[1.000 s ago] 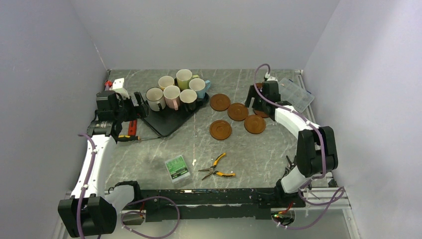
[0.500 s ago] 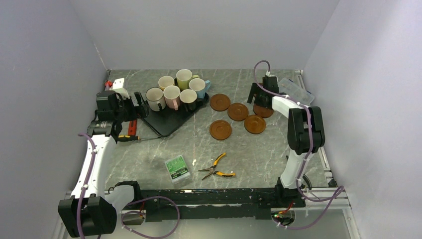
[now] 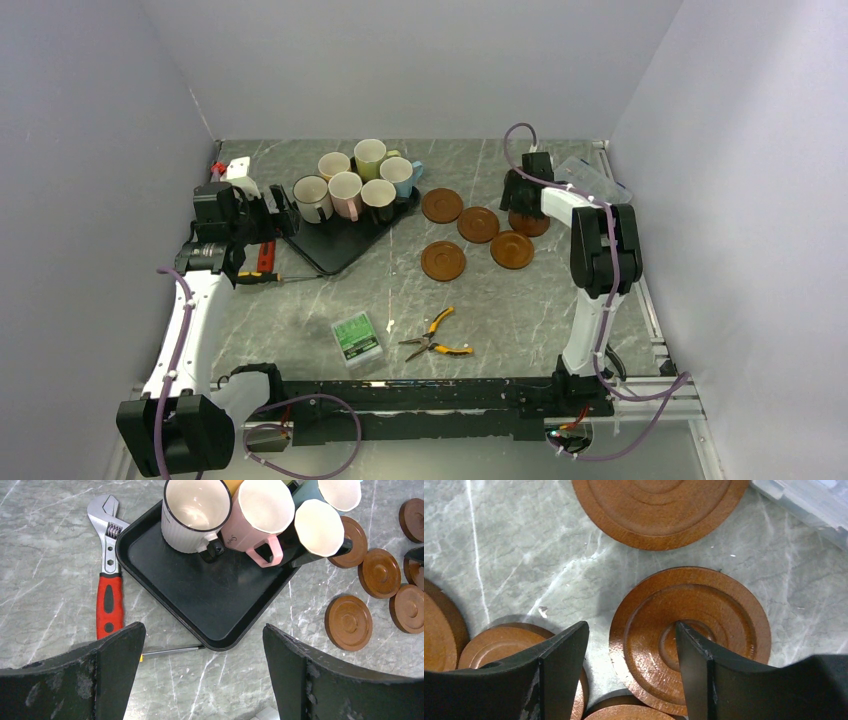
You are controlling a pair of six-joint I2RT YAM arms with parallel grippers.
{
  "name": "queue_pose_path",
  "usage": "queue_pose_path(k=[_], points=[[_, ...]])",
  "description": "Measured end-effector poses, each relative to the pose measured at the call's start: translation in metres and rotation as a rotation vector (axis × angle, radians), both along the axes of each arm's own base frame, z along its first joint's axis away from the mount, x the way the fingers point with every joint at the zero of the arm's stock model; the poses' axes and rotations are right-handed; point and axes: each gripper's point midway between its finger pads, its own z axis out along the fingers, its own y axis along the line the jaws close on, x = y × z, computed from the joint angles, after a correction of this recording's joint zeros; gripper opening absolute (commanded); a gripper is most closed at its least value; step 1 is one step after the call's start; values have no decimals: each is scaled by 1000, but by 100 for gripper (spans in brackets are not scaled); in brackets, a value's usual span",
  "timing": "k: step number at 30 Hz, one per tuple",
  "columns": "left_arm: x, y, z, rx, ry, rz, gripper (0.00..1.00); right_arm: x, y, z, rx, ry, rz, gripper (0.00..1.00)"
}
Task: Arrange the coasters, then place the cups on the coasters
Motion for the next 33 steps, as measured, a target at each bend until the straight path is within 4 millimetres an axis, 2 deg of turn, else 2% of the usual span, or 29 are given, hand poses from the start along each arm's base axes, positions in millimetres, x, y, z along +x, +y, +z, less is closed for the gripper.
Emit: queue_pose_path(k=[7, 14, 19, 26, 33], points=[[0, 0, 0, 0, 0, 0, 94, -6, -7, -3, -52, 33, -15, 63], [0, 0, 0, 0, 0, -1, 94, -6, -7, -4, -100, 58, -10, 64], [0, -2, 0, -5, -1, -8, 94, -12, -8, -6, -130, 84, -23, 56], [0, -4, 1, -13, -2, -19, 94, -16, -10, -7, -141, 95, -49, 51], [-1, -5, 1, -17, -3, -21, 94, -36, -21, -8, -147, 111, -87, 46]])
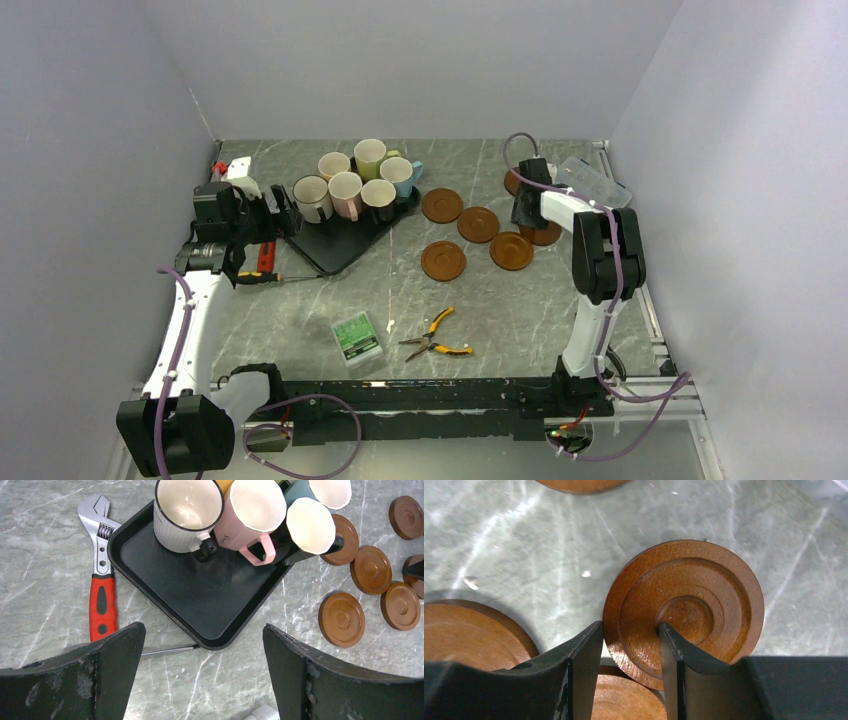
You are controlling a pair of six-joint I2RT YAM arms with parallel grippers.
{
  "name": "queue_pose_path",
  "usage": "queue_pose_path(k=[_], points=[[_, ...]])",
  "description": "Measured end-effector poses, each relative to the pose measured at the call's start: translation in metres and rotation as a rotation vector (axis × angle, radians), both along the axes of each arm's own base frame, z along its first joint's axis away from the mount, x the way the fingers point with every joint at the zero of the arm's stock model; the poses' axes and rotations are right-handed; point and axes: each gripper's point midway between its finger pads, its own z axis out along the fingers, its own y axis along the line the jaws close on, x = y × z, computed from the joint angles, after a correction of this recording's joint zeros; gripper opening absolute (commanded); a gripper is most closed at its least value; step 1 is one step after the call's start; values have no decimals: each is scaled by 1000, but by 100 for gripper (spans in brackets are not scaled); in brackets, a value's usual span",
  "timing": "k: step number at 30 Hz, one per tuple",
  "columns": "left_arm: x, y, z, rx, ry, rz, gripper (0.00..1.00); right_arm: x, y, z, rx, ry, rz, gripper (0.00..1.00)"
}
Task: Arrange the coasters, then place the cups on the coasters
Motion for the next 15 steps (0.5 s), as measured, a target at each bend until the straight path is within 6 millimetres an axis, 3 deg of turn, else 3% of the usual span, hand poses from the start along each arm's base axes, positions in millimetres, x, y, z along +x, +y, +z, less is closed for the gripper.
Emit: queue_pose_path(k=[9, 15], points=[[0, -1, 0, 0, 0, -3, 94, -32, -33, 0, 9, 24, -82, 45], [0, -3, 1, -1, -2, -10, 94, -58, -43, -1, 16, 49, -124, 44]])
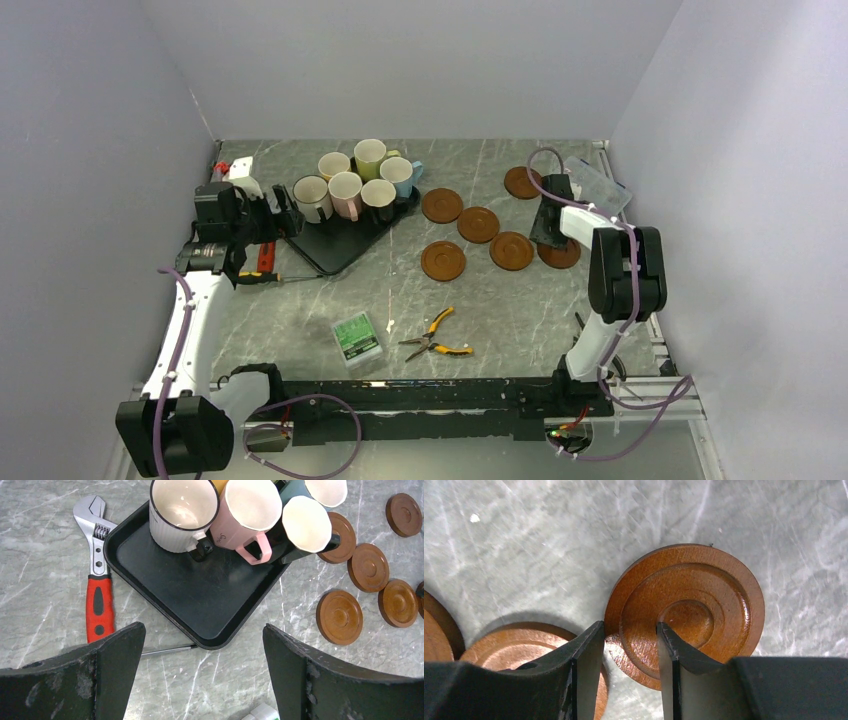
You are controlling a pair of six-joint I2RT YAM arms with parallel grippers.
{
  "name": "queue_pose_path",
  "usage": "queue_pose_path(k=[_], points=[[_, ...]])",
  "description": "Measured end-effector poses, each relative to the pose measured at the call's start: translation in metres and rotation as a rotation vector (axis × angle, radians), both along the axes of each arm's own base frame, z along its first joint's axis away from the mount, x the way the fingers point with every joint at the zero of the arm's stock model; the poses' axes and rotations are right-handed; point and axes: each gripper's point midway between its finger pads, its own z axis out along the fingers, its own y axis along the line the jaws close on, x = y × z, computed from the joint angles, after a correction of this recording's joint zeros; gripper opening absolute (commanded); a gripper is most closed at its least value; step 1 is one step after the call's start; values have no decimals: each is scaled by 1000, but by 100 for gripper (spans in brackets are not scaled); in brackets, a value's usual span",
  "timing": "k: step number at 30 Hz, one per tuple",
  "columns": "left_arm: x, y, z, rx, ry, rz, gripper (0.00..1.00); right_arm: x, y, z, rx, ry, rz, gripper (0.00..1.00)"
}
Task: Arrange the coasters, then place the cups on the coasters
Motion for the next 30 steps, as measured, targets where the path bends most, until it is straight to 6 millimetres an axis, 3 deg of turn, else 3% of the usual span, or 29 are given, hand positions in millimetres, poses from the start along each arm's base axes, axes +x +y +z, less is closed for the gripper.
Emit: queue_pose_path(k=[10, 20, 30], points=[[-1, -5, 0, 0, -1, -17, 94, -32, -9, -1, 15, 14, -45, 45], [-1, -8, 2, 0, -6, -26, 94, -66, 7, 0, 108, 15, -26, 51], [-2, -10, 2, 0, -7, -29, 94, -73, 21, 2, 188, 3, -14, 54]])
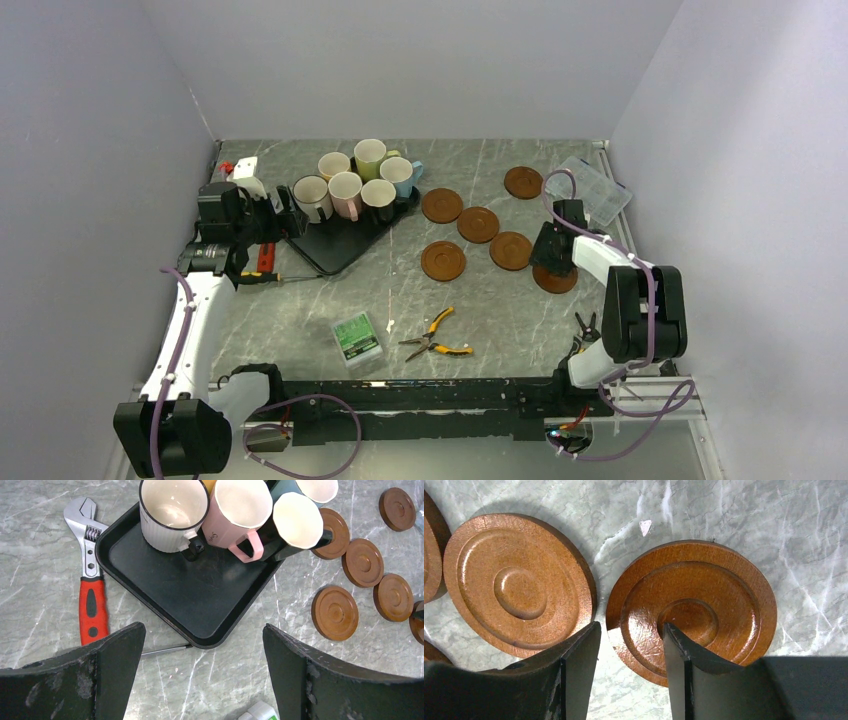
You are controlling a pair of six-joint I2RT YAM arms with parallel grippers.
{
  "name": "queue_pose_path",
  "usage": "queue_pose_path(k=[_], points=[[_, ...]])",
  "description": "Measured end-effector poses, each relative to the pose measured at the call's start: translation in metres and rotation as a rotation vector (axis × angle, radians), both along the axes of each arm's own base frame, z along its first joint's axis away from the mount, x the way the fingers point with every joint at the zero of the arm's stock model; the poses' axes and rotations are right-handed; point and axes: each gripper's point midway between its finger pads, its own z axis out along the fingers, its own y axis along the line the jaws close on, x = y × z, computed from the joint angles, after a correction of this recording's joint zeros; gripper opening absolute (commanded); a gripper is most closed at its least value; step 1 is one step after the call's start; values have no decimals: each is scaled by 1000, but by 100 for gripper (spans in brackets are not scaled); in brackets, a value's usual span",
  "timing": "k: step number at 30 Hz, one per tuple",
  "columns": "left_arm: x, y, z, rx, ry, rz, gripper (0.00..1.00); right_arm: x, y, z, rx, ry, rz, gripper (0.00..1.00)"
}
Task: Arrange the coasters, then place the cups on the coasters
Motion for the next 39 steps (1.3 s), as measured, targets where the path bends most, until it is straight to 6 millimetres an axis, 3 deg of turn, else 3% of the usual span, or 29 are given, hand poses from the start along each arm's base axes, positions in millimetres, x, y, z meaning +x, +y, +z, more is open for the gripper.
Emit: queue_pose_path(k=[31, 39], points=[[0, 0, 0, 0, 0, 0, 94, 1, 15, 3, 86, -43, 30, 55], [0, 0, 0, 1, 0, 0, 94, -9, 15, 11, 77, -30, 44, 60]])
